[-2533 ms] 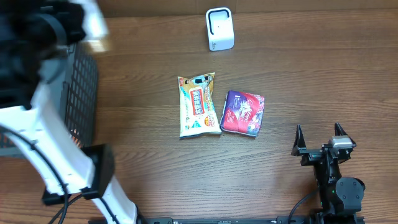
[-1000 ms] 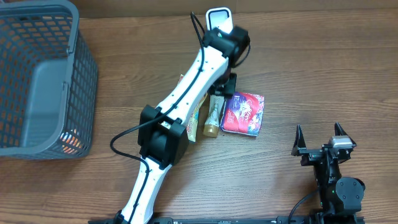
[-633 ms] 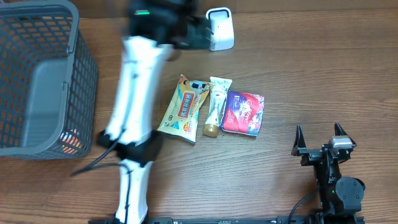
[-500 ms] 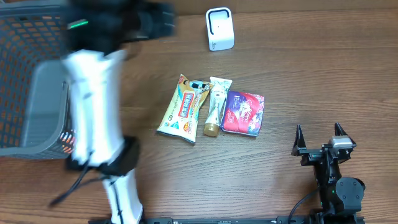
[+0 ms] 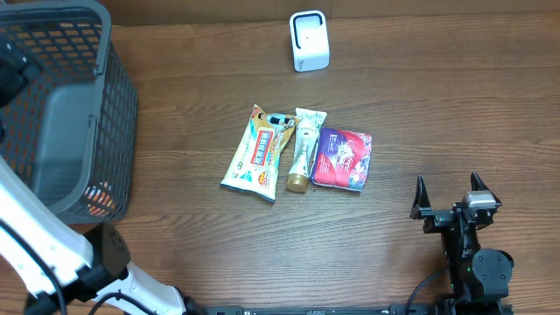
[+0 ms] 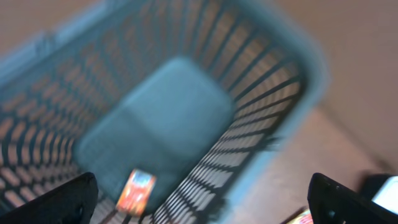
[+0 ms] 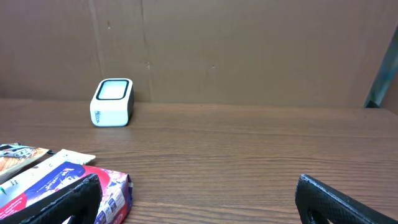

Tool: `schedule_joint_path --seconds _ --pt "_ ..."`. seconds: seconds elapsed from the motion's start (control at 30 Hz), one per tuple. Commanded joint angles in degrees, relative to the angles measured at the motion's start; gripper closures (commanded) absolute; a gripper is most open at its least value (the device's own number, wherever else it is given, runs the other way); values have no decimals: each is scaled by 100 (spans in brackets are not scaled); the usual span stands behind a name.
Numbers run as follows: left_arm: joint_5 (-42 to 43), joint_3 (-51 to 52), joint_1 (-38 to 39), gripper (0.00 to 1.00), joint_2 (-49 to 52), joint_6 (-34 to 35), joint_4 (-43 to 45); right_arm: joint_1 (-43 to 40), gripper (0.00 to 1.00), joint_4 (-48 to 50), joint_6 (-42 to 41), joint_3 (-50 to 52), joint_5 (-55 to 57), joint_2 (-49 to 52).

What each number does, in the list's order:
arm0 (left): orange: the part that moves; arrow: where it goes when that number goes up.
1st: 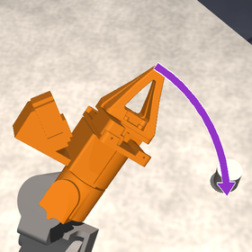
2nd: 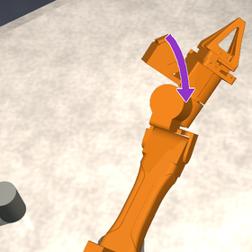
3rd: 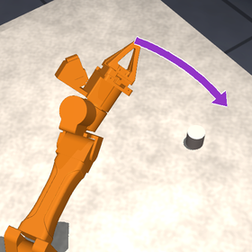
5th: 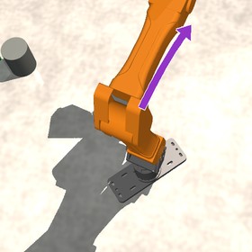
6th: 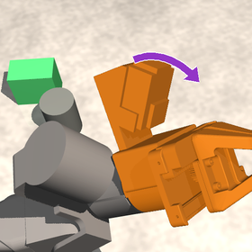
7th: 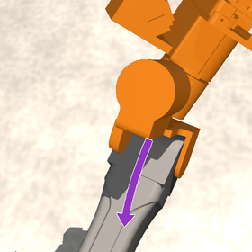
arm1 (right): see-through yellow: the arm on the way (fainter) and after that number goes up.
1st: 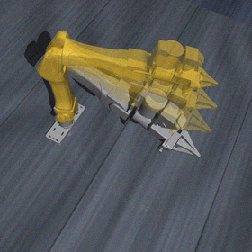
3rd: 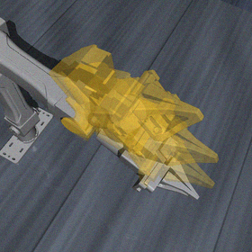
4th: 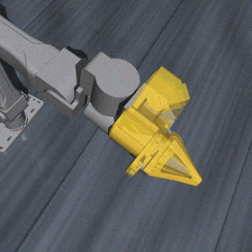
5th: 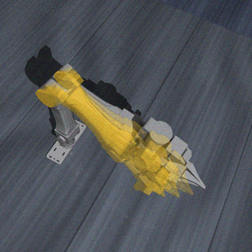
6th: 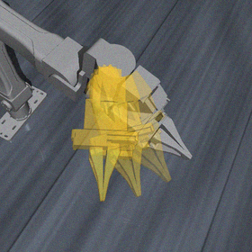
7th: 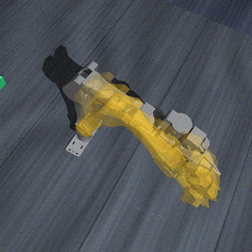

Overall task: Scan the item barcode
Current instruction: 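Reach into the basket and grasp the Kleenex pack with the left gripper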

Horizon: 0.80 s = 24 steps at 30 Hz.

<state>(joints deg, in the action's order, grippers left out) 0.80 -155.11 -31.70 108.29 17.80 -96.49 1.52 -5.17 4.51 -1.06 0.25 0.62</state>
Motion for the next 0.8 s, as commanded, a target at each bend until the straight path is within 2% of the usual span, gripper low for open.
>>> schedule_joint_path --seconds 0.0,0.17,0.4,0.77 --pt "-494 1123 -136 0 190 105 -22 -15 0 33 2 59 11 -46" --pt "-535 2409 -131 1 208 83 249 -15 0 33 2 59 11 -46" --pt "-844 4350 -140 4 208 83 1322 -15 0 33 2 59 11 -46" --pt "-1473 5779 -166 8 208 105 1987 -15 0 33 2 59 11 -44"
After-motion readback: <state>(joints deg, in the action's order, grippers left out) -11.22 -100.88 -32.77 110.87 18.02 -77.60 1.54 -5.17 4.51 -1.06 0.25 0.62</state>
